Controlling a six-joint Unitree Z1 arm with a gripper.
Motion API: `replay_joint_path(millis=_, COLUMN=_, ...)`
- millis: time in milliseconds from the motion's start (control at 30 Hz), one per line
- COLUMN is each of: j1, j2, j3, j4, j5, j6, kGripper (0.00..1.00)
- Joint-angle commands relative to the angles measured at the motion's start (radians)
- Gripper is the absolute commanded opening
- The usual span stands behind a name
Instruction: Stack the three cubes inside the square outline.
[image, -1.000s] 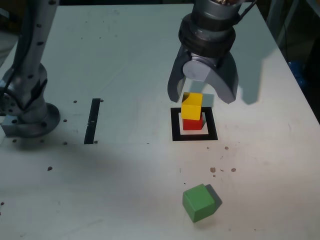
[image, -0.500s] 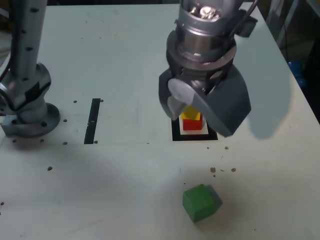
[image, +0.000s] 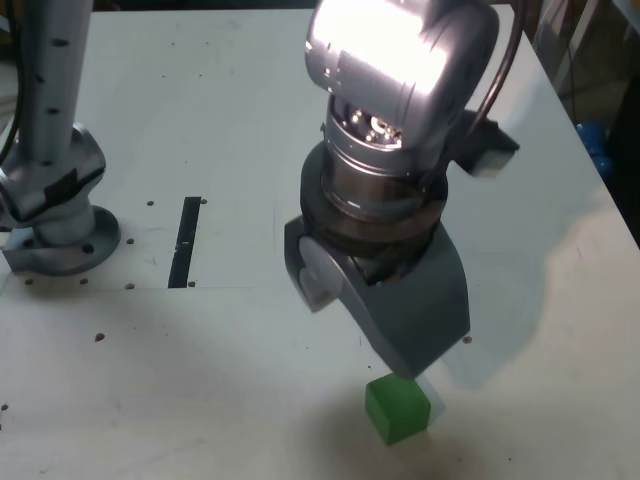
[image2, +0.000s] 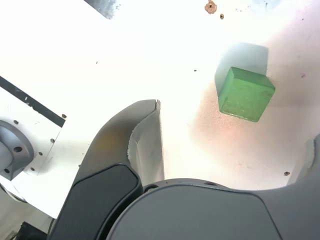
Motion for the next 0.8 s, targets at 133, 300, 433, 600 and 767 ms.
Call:
replay_joint_path(millis=133, j1=-0.011, j2=0.044, j3=0.016, j4=-0.044, j5=-0.020, j6=0.012, kGripper=0.99)
replay_joint_path(millis=300, j1=-0.010, j2=0.072, j3=0.037, j4=-0.086, j5=-0.035, j6=0.016, kGripper=0.98)
replay_joint_path(millis=433, j1=-0.008, j2=0.089, j3=0.055, j4=-0.119, j5=-0.046, j6=0.016, kGripper=0.97)
replay_joint_path(millis=600, j1=-0.001, j2=0.106, j3=0.079, j4=-0.152, j5=-0.054, j6=0.017, kGripper=0.95)
replay_joint_path(millis=767, j1=0.010, j2=0.135, j3=0.083, j4=-0.176, j5=-0.059, j6=0.021, kGripper=0.94)
